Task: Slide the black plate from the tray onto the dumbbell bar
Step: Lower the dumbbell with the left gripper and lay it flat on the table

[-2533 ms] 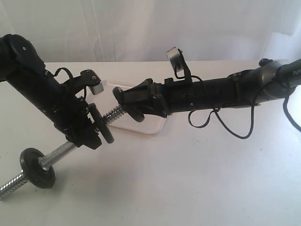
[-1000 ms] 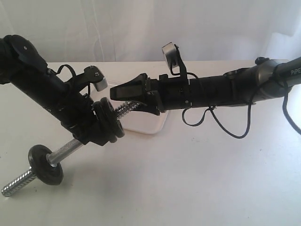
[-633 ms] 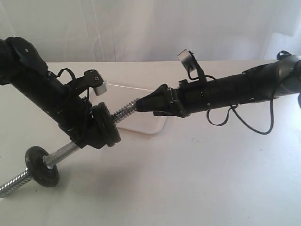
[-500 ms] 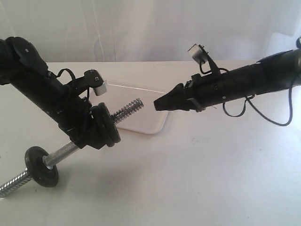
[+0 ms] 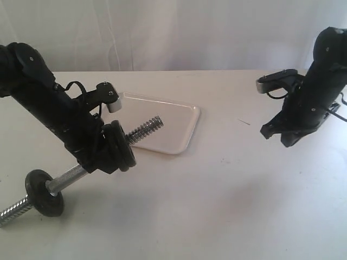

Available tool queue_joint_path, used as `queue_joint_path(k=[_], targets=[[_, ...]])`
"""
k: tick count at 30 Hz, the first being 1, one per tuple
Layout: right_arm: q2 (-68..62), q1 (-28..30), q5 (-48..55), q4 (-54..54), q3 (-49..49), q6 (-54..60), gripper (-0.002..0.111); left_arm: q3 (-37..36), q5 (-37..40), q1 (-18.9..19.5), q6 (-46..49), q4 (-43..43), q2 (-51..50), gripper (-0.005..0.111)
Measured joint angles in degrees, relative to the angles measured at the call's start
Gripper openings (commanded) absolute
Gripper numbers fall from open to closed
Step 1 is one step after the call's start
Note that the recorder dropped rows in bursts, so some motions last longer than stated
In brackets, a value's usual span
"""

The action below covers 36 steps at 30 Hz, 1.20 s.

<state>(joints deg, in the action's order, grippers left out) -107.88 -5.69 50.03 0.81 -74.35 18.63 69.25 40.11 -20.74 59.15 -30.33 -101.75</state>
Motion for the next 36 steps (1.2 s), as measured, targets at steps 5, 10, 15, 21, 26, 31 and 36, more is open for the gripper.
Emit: queue_joint_path(k=[5, 10, 15, 21, 26, 31, 36], targets=[[1.2, 0.2, 0.0, -6.0, 0.0, -11.2, 0.000, 0.0, 0.0, 0.0, -1.0, 0.8, 0.0, 0.000], [3.8, 0.4, 0.3, -5.9, 0.4, -12.0, 0.000, 0.0, -0.1, 0.0, -2.3, 2.5, 0.0, 0.000], [8.0, 0.5, 0.0, -4.9, 2.0, -12.0, 0.000, 0.0, -0.6, 0.0, -4.7, 9.4, 0.1, 0.000], [9.0, 0.5, -1.0, -3.9, 2.0, -12.2, 0.000, 0.0, -2.0, 0.0, -0.9, 10.5, -0.9, 0.000], [9.0, 0.5, -3.4, -3.4, 2.1, -12.2, 0.000, 0.0, -4.8, 0.0, 2.0, 10.5, -2.5, 0.000], [9.0, 0.5, -5.6, -2.8, 2.3, -12.2, 0.000, 0.0, -7.4, 0.0, 7.1, 8.6, -3.5, 0.000], [9.0, 0.5, -6.6, -1.9, 2.3, -12.2, 0.000, 0.0, -10.6, -0.1, 12.6, 5.5, -4.2, 0.000]])
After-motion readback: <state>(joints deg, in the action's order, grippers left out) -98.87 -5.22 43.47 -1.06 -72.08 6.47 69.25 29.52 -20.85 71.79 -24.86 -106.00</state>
